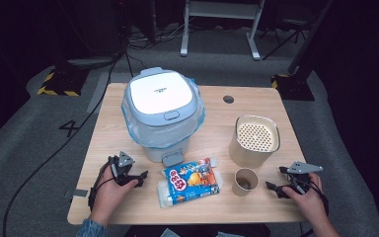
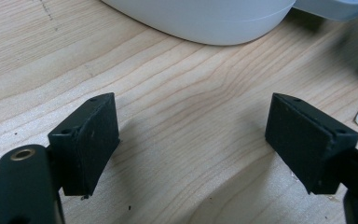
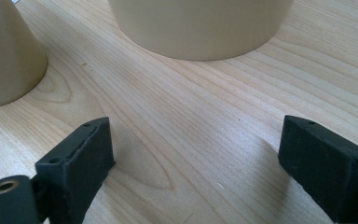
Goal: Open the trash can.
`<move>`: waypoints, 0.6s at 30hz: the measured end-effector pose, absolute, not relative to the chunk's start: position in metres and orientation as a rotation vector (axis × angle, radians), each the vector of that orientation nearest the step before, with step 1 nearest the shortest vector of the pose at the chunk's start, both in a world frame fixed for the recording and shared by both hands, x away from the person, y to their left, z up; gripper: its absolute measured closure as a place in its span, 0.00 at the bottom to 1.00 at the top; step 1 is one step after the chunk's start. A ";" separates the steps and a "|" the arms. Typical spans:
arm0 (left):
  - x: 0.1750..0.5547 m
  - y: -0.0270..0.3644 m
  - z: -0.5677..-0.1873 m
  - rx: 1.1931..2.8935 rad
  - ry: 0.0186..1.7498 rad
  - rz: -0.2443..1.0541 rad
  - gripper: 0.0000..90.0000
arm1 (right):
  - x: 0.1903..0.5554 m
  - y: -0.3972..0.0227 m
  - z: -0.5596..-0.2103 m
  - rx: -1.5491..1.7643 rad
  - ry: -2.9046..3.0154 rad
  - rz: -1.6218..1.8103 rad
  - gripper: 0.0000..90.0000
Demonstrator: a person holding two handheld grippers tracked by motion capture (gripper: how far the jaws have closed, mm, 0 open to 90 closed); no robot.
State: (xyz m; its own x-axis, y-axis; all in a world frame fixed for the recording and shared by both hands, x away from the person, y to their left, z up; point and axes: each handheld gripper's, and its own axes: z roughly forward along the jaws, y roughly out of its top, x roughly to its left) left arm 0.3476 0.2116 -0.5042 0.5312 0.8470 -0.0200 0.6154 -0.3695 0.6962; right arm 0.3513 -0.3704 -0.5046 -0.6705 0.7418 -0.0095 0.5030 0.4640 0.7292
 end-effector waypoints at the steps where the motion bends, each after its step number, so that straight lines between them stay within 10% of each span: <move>1: 0.348 0.212 -0.504 2.108 1.179 0.457 0.21 | 0.351 -0.370 -0.505 1.056 2.391 1.030 0.11; 18: 0.345 0.218 -0.495 2.116 1.138 0.339 0.52 | 0.351 -0.370 -0.505 1.055 2.392 1.029 0.12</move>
